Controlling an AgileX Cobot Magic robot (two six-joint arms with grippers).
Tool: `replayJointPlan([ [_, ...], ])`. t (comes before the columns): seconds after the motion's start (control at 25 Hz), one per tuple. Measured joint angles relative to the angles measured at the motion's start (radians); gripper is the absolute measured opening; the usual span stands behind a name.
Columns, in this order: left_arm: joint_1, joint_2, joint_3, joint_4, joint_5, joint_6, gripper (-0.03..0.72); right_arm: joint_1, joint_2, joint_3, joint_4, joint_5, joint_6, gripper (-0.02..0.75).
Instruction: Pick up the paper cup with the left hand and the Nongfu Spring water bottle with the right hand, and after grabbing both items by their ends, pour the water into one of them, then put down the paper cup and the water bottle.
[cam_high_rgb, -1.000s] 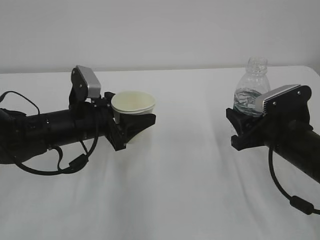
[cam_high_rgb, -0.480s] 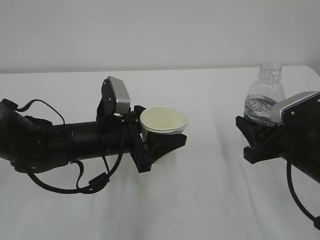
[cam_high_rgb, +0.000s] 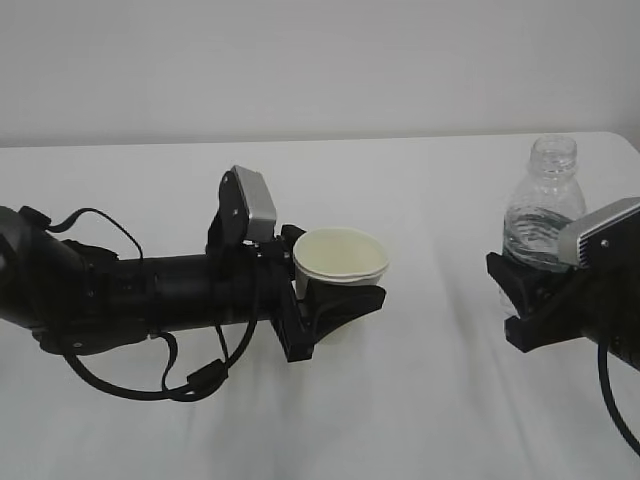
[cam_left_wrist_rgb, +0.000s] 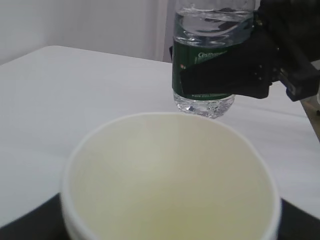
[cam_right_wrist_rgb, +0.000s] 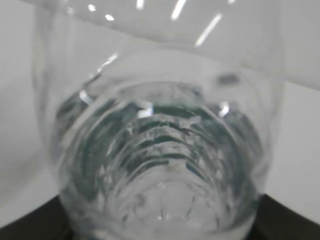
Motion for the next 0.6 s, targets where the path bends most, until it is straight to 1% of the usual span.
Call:
replayJointPlan([
  [0.36,-0.055,0.011,-0.010,0.004,-0.010,0.000,0.473,0.000,-0.069,0.001,0.000,0.102,-0.006,0.425],
  [0.6,-0.062,0.011,-0.058,0.015,-0.015,-0.002,0.473,0.000,-0.069,0.002,0.000,0.133,-0.032,0.425],
])
